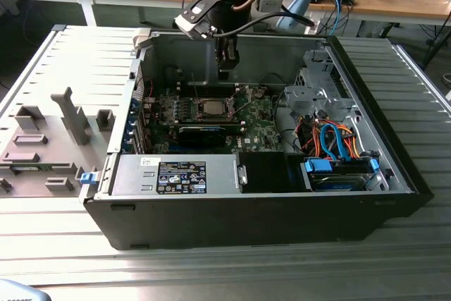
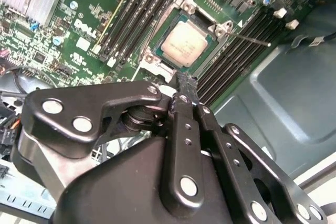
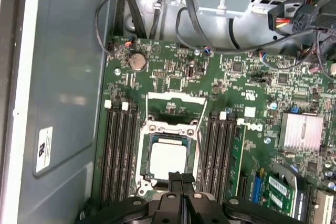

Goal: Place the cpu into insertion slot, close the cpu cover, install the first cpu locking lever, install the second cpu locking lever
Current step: 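Close the cpu cover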

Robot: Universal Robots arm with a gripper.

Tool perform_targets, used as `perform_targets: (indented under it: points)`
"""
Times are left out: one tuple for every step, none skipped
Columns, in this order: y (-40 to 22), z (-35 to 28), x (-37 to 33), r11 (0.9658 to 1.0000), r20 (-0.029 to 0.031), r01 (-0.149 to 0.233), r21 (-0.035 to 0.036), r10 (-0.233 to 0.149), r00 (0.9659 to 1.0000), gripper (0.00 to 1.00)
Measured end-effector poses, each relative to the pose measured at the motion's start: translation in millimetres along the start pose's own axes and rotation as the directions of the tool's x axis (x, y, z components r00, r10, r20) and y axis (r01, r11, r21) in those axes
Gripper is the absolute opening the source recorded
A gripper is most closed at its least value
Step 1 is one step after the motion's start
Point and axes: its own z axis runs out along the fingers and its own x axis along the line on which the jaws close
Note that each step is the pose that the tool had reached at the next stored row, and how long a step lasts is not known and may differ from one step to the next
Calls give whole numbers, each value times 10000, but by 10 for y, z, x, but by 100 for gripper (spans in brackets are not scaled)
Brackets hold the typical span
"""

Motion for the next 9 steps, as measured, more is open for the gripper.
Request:
perform_targets:
  points:
    - [13,0,-2,10000,0,1,0,-1,10000,11]
    - [26,0,-3,10000,1,1,0,-1,10000,11]
    - [56,0,-7,10000,1,2,1,-2,10000,11]
    - [80,0,-10,10000,0,0,0,0,10000,11]
    - [97,1,-12,10000,0,0,2,0,10000,11]
    - [111,1,-13,10000,0,0,1,0,10000,11]
    - [131,1,-16,10000,0,1,2,-1,10000,11]
    - [149,1,-18,10000,-1,2,3,-2,10000,11]
    - [182,1,-22,10000,0,0,4,0,10000,11]
